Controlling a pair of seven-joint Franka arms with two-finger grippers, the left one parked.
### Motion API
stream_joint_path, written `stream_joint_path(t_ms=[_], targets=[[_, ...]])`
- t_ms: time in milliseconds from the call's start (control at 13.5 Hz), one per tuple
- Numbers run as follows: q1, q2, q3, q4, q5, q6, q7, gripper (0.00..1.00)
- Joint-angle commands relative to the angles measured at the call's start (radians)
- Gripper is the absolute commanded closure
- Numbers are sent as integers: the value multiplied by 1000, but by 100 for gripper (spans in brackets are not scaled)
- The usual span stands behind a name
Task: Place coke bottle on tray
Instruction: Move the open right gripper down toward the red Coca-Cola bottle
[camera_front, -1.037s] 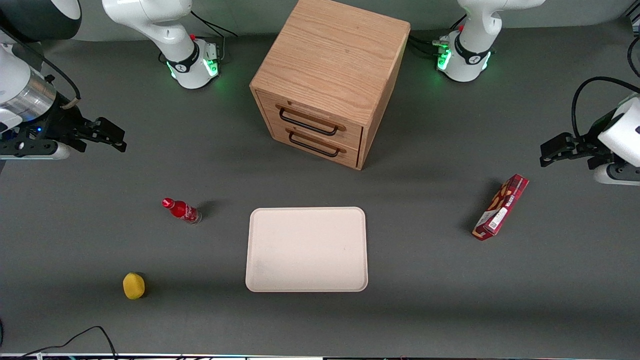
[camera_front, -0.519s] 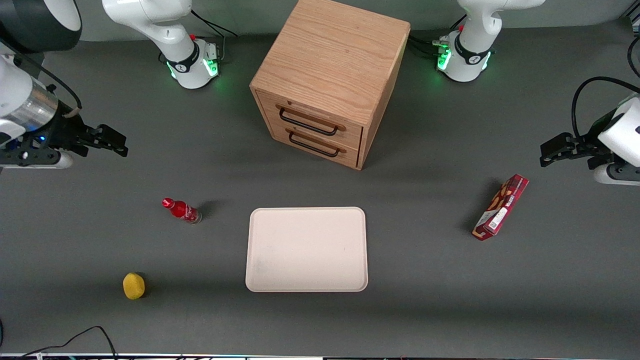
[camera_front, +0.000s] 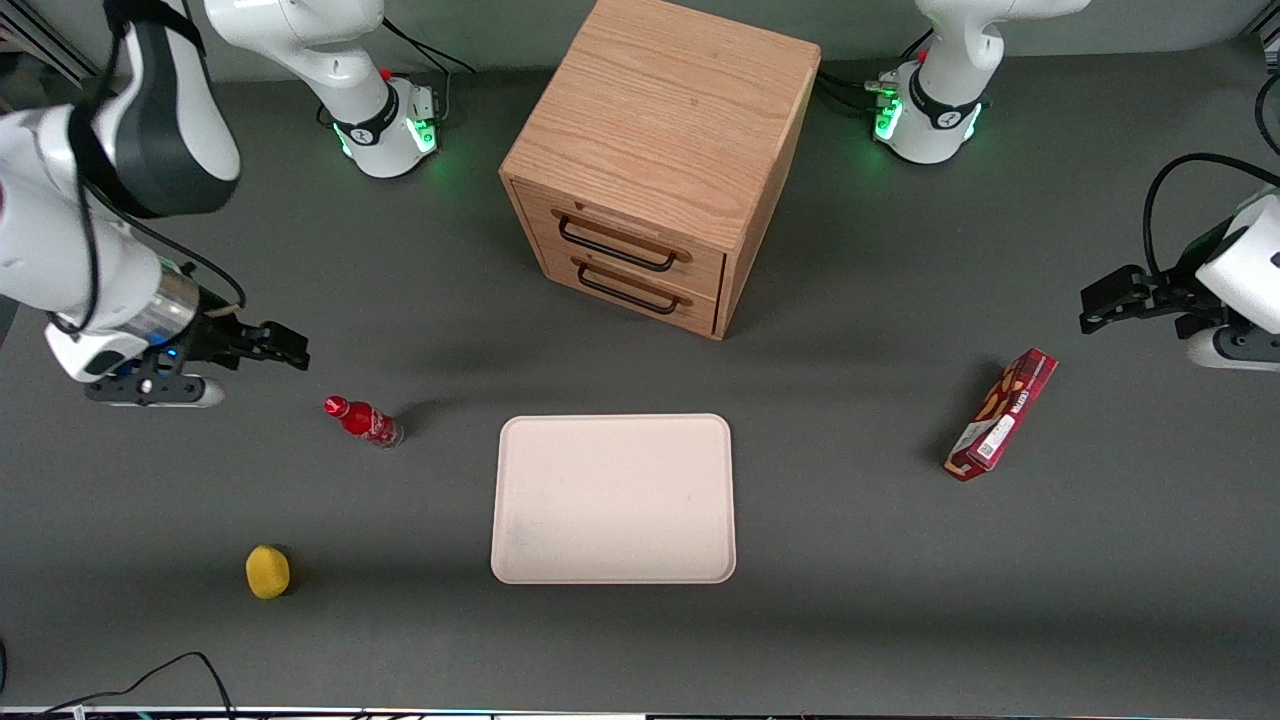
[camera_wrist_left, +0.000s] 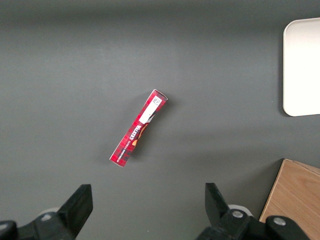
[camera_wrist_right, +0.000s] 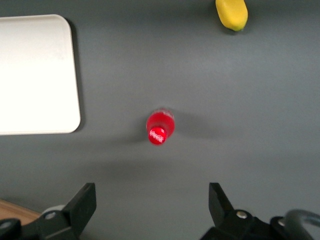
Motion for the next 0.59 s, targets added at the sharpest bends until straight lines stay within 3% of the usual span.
stream_joint_path(t_ms=[0,296,519], targets=[[-9,-21,7,-132,22,159,-37,0],[-9,1,7,-269,22,368,-74,0],[-3,54,8,-269,24,446,-57,0]])
